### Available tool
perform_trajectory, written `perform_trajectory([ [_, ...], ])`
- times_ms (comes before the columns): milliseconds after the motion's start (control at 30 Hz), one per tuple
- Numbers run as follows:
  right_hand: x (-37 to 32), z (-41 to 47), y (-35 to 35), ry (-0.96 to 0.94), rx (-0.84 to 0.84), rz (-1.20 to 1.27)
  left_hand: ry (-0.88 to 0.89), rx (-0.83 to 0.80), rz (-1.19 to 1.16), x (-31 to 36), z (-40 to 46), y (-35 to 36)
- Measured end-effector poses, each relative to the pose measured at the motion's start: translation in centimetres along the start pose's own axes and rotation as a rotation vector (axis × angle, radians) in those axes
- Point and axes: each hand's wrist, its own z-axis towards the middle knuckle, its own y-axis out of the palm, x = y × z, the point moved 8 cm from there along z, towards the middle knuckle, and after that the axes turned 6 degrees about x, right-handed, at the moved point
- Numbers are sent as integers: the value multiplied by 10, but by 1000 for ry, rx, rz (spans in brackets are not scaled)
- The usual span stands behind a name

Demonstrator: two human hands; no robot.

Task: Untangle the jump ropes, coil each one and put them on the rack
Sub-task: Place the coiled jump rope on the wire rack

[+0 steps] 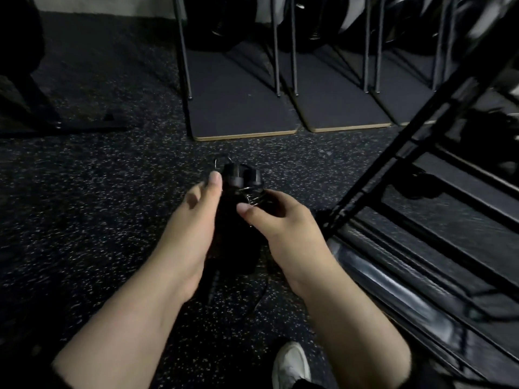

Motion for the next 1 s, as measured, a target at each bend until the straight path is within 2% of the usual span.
perform_trajectory([
  [133,15,-16,-51,104,128,151,57,-114,9,-7,-18,42],
  [233,26,-36,-96,158,198,189,-19,-111,99,-21,-31,65],
  [333,25,-57,-150,172,268,197,-65,-143,138,-20,-43,94],
  [467,25,-72,-226,227,415,185,3,-188,147,9,-56,135],
  [667,31,-43,-336,243,653,153,54,-205,196,23,-44,169],
  [800,37,8,-377,256,654,138,36,-179,209,13,-24,175],
  [1000,43,66,-390,253,568,33,17,-126,227,-1,8,169],
])
